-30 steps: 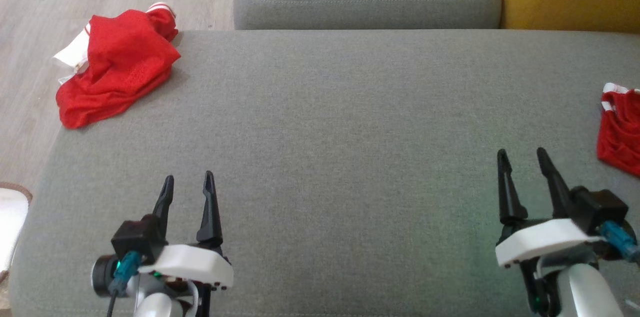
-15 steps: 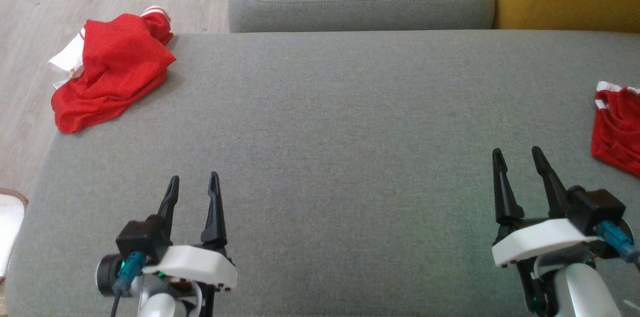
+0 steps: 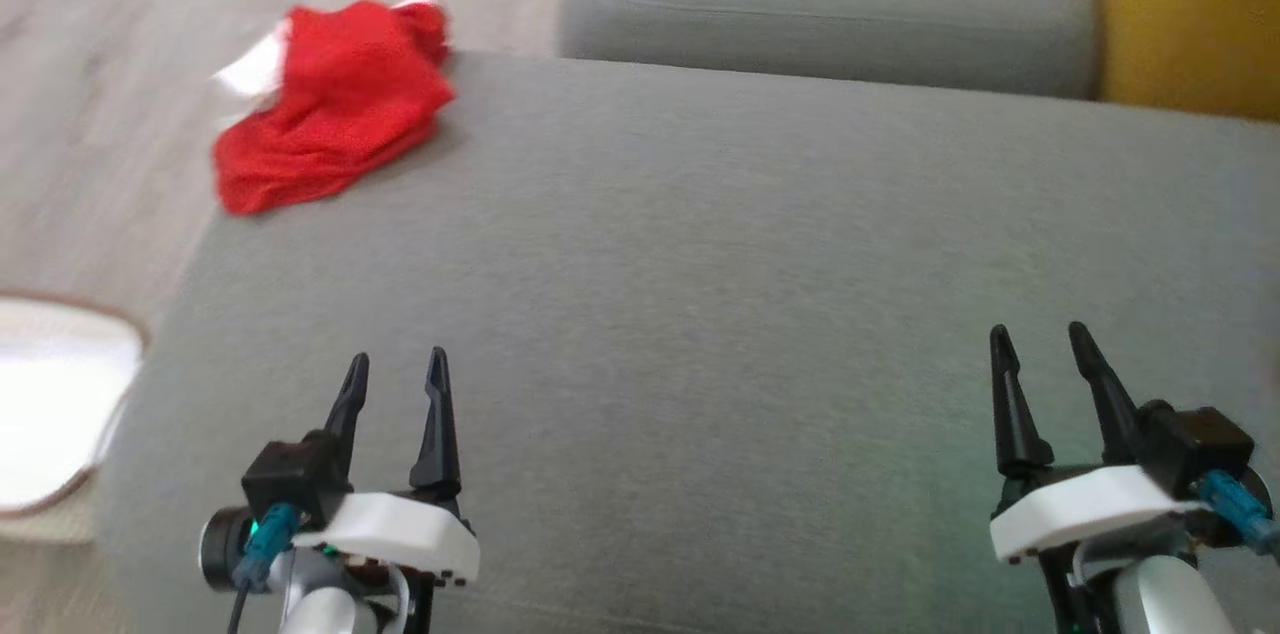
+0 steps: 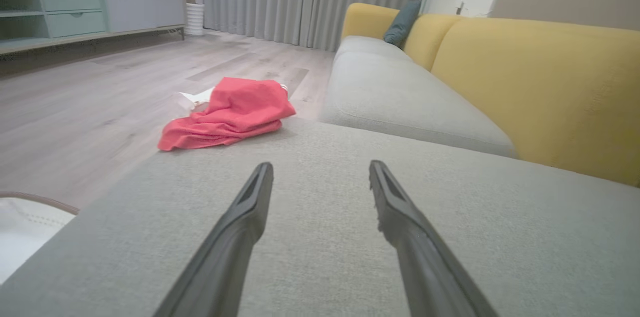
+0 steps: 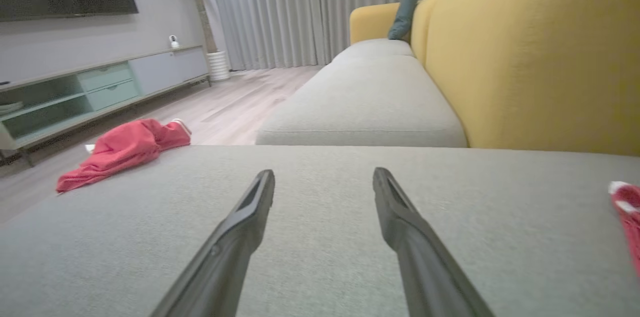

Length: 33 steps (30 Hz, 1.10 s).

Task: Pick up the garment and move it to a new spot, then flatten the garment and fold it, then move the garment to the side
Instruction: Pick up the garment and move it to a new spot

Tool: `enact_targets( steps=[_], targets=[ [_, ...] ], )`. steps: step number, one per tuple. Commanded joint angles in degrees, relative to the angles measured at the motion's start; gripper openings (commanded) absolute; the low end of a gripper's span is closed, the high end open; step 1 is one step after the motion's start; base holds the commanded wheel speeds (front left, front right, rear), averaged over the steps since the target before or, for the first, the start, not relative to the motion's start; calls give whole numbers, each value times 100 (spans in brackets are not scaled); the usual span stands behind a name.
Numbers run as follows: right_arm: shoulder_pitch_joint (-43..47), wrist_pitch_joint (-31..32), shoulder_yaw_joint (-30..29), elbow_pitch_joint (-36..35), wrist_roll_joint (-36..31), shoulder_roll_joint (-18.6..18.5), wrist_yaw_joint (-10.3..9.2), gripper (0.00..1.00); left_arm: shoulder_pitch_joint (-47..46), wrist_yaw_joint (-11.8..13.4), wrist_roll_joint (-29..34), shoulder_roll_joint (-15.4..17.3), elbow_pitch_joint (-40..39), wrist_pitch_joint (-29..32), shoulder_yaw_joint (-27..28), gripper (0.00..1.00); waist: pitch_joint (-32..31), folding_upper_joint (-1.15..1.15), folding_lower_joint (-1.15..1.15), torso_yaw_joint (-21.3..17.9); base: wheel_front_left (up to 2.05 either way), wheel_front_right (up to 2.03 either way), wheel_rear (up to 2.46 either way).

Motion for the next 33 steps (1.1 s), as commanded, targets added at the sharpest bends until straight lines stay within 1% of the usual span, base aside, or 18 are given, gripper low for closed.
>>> enact_targets(
  steps=[1,2,4,5,8,11,18,25,27,30,32,33],
  targets=[
    [-182,-77,148,-245,2,-19,37,100,-242,13,53,7,-183,-71,183,100,-36,0,0,656,0,0,0],
    [-182,-77,148,-245,2,-19,37,100,-242,13,53,7,-183,-71,183,100,-36,0,0,656,0,0,0],
    [-176,-78,203,-271,23,-19,37,100,-232,20,65,31,-210,-71,228,100,-46,0,0,966,0,0,0],
    [-171,-81,255,-286,47,-19,37,100,-213,21,71,57,-235,-71,270,100,-55,0,0,1258,0,0,0],
    [-182,-92,333,-276,76,-19,37,100,-173,23,75,89,-272,-71,327,100,-66,0,0,1639,0,0,0],
    [-194,-112,413,-262,101,-19,37,100,-118,34,78,114,-327,-71,380,100,-77,0,0,1924,0,0,0],
    [-437,-53,793,-238,87,-19,37,100,93,163,55,122,-671,-71,667,100,55,0,0,2022,0,0,0],
    [-596,-18,846,-222,16,-19,37,100,205,159,56,95,-839,-71,779,100,131,0,0,2071,0,0,0],
    [-600,-12,790,-268,0,-19,37,100,149,124,75,127,-812,-71,782,100,172,0,0,2096,0,0,0],
    [-587,63,641,-444,-90,-19,37,100,-211,4,146,315,-756,-59,779,100,409,0,0,2120,0,0,0],
    [-645,167,601,-607,-210,-19,37,100,-622,-98,188,500,-718,-17,816,100,679,0,0,2007,0,0,0],
    [-694,221,579,-688,-280,-19,37,100,-872,-193,202,601,-674,29,806,100,814,0,0,1938,0,0,0]
  ],
)
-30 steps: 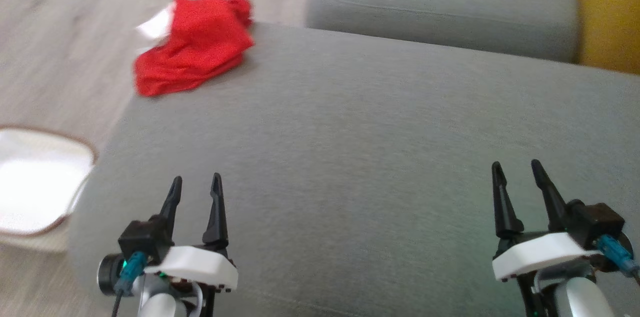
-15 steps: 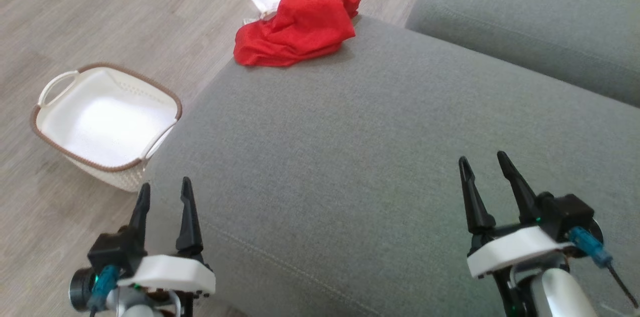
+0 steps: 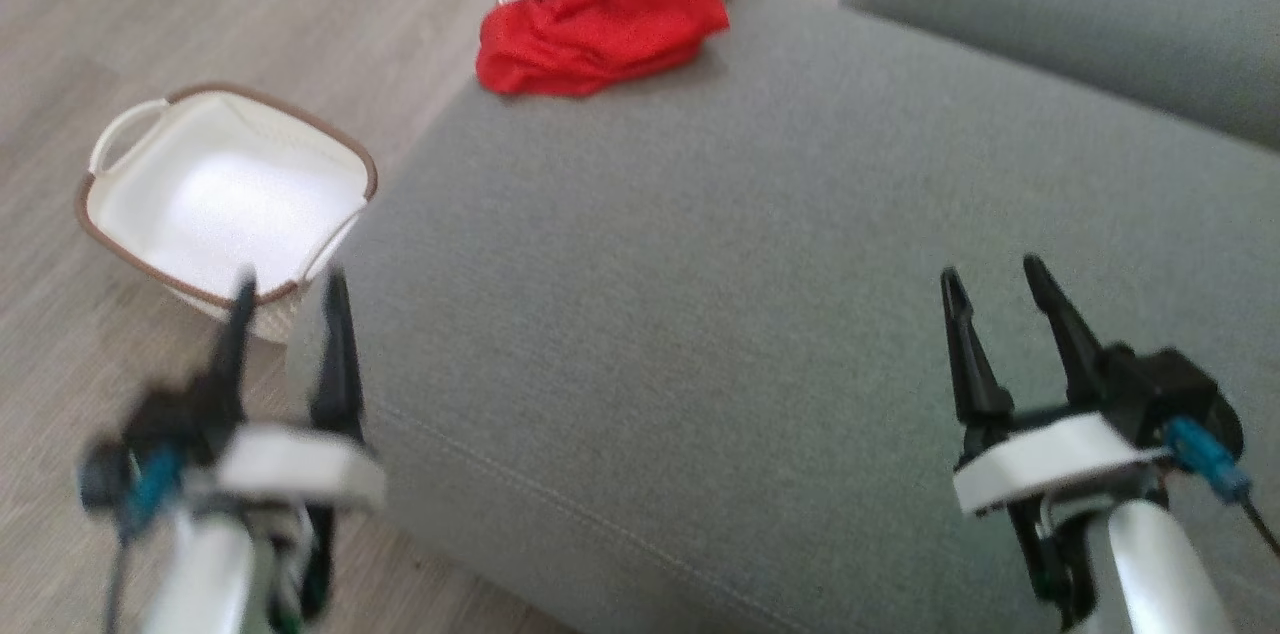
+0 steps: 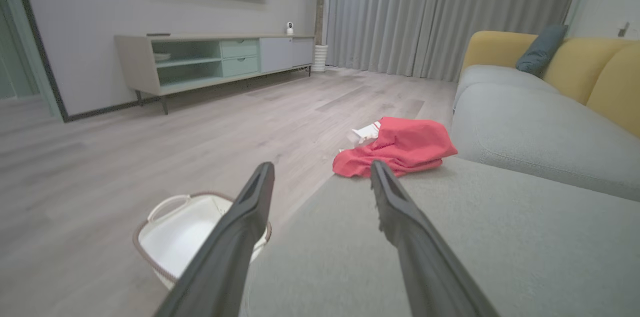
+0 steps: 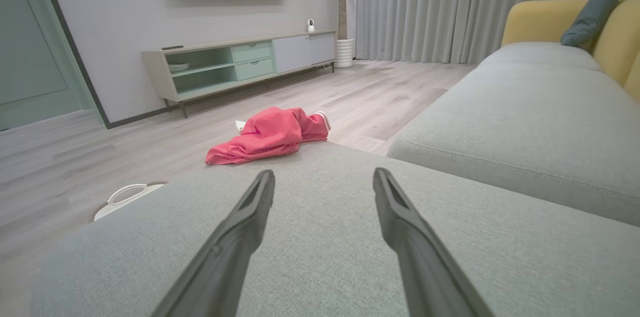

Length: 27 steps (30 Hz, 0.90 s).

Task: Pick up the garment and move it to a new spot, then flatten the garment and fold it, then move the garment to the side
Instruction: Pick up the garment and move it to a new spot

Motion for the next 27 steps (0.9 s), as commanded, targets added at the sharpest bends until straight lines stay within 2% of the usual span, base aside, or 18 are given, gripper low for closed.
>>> enact_targets(
  steps=[1,5,8,12,13,22,27],
  targets=[
    [-438,105,105,-364,-159,-28,37,100,-1018,-165,101,316,-127,86,214,100,533,0,0,-266,0,0,0],
    [-742,319,124,-647,-424,-28,37,100,-2250,-400,275,805,271,339,266,100,1154,0,0,-700,0,0,0],
    [-929,434,107,-819,-549,-28,37,100,-3168,-591,312,1015,761,609,237,100,1551,0,0,-1007,0,0,0],
    [-1133,561,85,-1014,-705,-28,37,100,-4295,-838,81,1080,1426,984,289,100,2048,0,0,-1413,0,0,0],
    [-1133,561,85,-1014,-705,-28,37,100,-4295,-838,81,1080,1426,984,289,100,2048,0,0,-1413,0,0,0],
    [-1375,747,138,-1540,-915,-28,37,100,-6040,-970,-341,1239,3084,1528,548,100,3005,0,0,-2300,0,0,0],
    [-1361,828,123,-1924,-1036,-28,37,100,-6540,-1035,-379,1233,3767,1601,461,100,3382,0,0,-2545,0,0,0]
  ],
)
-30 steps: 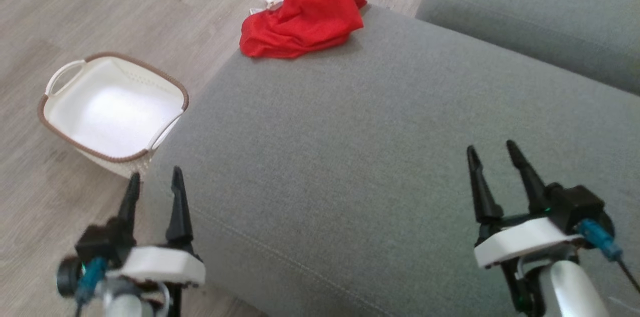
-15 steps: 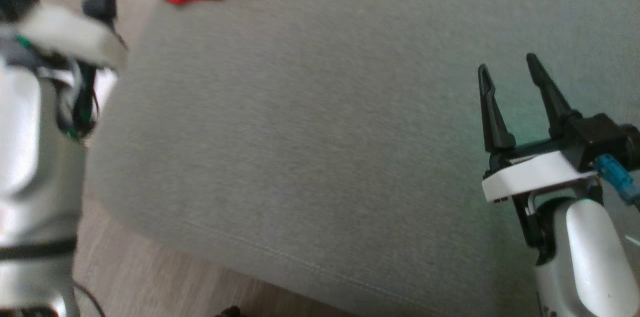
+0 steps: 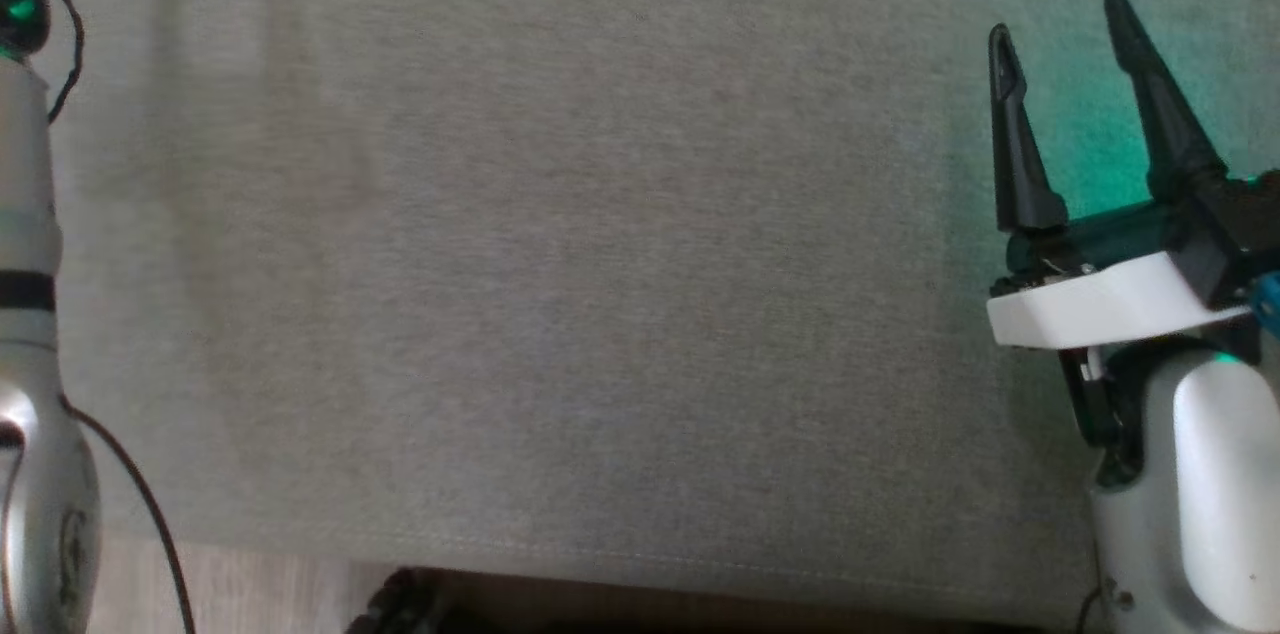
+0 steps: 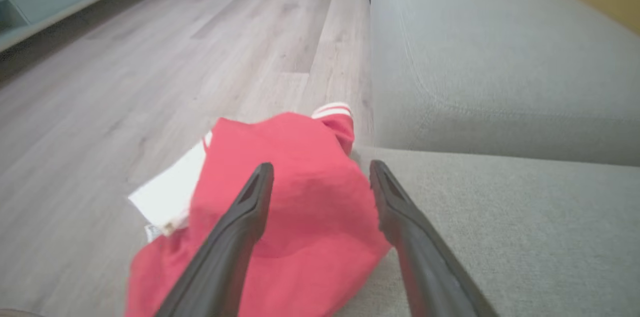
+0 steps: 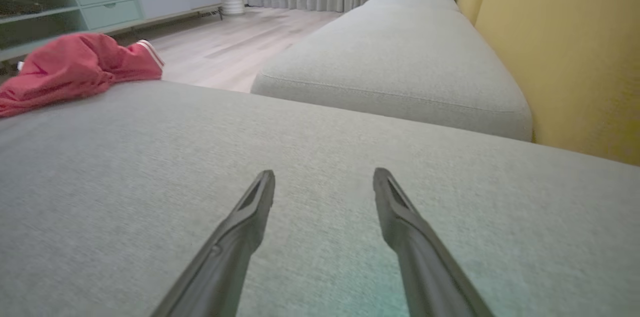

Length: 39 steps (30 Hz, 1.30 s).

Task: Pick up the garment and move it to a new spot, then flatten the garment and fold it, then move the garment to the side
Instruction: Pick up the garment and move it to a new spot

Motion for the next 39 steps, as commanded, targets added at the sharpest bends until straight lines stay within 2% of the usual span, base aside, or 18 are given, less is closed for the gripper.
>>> enact_targets(
  steps=[1,7,15,16,17,18,23,30,35,39],
  targets=[
    [-53,35,169,-302,-50,1,37,100,-248,-4,-9,373,-46,-1,102,100,428,0,-2,-391,0,0,0],
    [-36,54,265,-554,-45,1,37,100,-534,64,-19,524,667,138,105,100,660,0,-2,-550,0,0,0],
    [-61,-6,320,-536,19,1,37,100,-595,191,82,767,1386,154,15,100,695,0,-2,-658,0,0,0],
    [-68,-17,318,-532,24,1,37,100,-598,222,100,772,1438,110,-2,78,686,0,-2,-658,0,0,0],
    [-73,-33,306,-526,23,1,37,100,-606,270,110,767,1467,29,-7,34,670,0,-2,-650,0,0,0],
    [-77,-50,291,-515,22,1,37,100,-620,294,117,774,1492,-56,-12,0,645,0,-2,-640,0,0,0],
    [-91,-174,222,-364,71,1,37,100,-690,305,248,839,1571,-480,-156,0,365,0,-2,-582,0,0,0],
    [-57,-362,272,-16,290,1,37,100,-834,134,426,944,1613,-713,-415,0,-298,0,-2,-563,0,0,0],
    [61,-541,232,363,502,1,37,100,-961,-90,587,937,1521,-808,-744,0,-1049,0,-2,-622,0,0,0],
    [302,-704,73,700,720,1,37,100,-1025,-235,722,727,1273,-849,-1199,0,-1823,0,-2,-729,0,0,0]
  ],
)
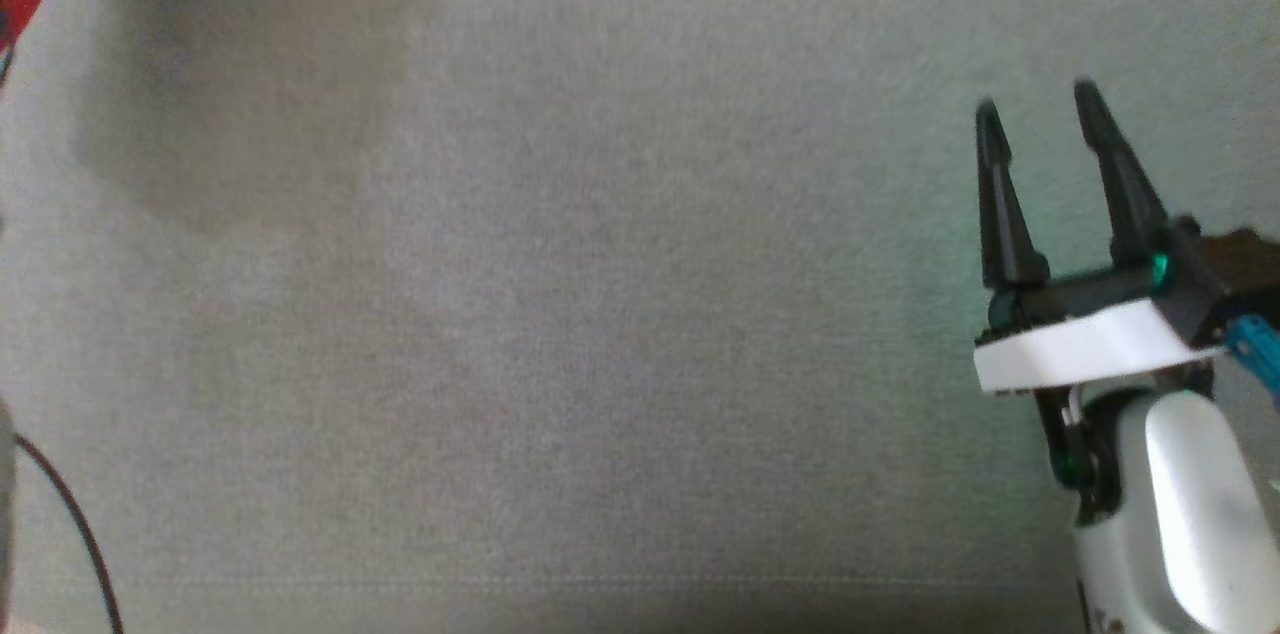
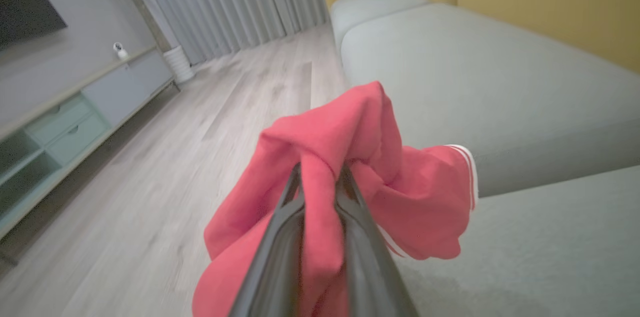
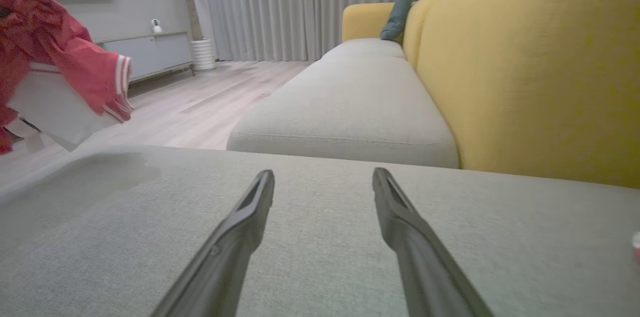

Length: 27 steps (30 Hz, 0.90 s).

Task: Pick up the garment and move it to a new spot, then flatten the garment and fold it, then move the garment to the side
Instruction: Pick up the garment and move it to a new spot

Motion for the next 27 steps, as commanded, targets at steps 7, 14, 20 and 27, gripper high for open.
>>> enact_targets(
  steps=[7,14,20,27],
  targets=[
    [445,-205,-202,126,290,-4,37,100,-51,-51,-250,-445,-894,21,-690,0,-1346,0,0,-305,0,0,0],
    [755,-272,-372,205,427,-4,37,100,984,-54,-1067,-1020,-2123,280,-1611,0,-1471,0,0,-535,0,0,0],
    [804,-346,-289,253,521,-4,37,100,2387,19,-1417,-1429,-2635,184,-2023,0,-1266,0,0,-772,0,0,0],
    [726,-440,-178,344,586,-4,37,100,3551,261,-1462,-1699,-2456,-154,-2496,0,-1090,0,0,-956,0,0,0]
  ],
)
